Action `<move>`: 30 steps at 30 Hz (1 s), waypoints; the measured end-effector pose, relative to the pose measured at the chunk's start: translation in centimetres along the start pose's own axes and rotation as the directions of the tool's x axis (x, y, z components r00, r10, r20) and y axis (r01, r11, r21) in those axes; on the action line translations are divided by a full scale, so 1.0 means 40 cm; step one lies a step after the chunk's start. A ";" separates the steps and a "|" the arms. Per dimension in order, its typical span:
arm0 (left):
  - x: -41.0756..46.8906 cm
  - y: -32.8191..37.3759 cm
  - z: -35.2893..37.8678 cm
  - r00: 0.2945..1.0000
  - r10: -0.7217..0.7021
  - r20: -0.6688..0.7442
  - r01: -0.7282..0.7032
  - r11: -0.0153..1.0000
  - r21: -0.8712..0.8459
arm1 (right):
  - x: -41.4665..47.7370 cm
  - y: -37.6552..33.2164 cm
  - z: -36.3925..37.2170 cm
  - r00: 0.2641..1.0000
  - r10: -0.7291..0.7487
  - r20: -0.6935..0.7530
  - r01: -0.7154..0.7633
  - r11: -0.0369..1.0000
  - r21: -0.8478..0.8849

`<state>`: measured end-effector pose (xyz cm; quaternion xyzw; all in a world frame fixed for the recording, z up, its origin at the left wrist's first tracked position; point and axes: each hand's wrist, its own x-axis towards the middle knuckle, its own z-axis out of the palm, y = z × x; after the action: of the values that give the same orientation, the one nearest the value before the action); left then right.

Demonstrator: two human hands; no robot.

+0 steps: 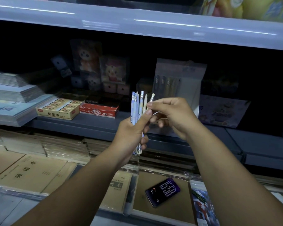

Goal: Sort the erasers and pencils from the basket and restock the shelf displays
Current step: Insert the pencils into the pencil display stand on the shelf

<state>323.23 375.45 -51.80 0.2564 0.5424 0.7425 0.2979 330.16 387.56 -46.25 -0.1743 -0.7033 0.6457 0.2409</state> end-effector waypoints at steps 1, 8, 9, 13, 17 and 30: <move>0.000 0.000 0.004 1.000 -0.011 -0.002 0.011 1.000 -0.019 | 0.000 0.001 -0.005 1.000 0.011 -0.004 -0.011 0.999 0.037; 0.006 -0.011 0.007 0.999 -0.052 0.015 0.053 0.992 -0.116 | -0.001 0.001 -0.044 1.000 0.002 -0.028 0.003 0.983 0.185; 0.008 -0.014 0.006 0.998 -0.055 0.011 0.056 0.990 -0.129 | 0.000 0.001 -0.049 0.999 -0.008 -0.046 0.017 0.980 0.199; 0.013 -0.020 0.005 0.997 -0.073 0.007 0.073 0.986 -0.149 | 0.003 -0.008 -0.071 0.993 -0.061 -0.101 0.082 0.971 0.226; 0.017 -0.027 -0.004 0.994 -0.105 0.001 0.105 0.988 -0.115 | 0.011 -0.020 -0.094 0.953 -0.110 -0.281 0.181 0.954 0.240; 0.024 -0.032 -0.012 0.994 -0.108 0.023 0.110 0.987 -0.121 | 0.063 0.009 -0.120 0.787 -0.414 -0.457 0.257 0.894 -0.367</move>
<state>322.41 376.12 -53.11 0.2139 0.5065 0.7549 0.3577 330.78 392.97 -46.10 -0.2471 -0.7158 0.4112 0.5074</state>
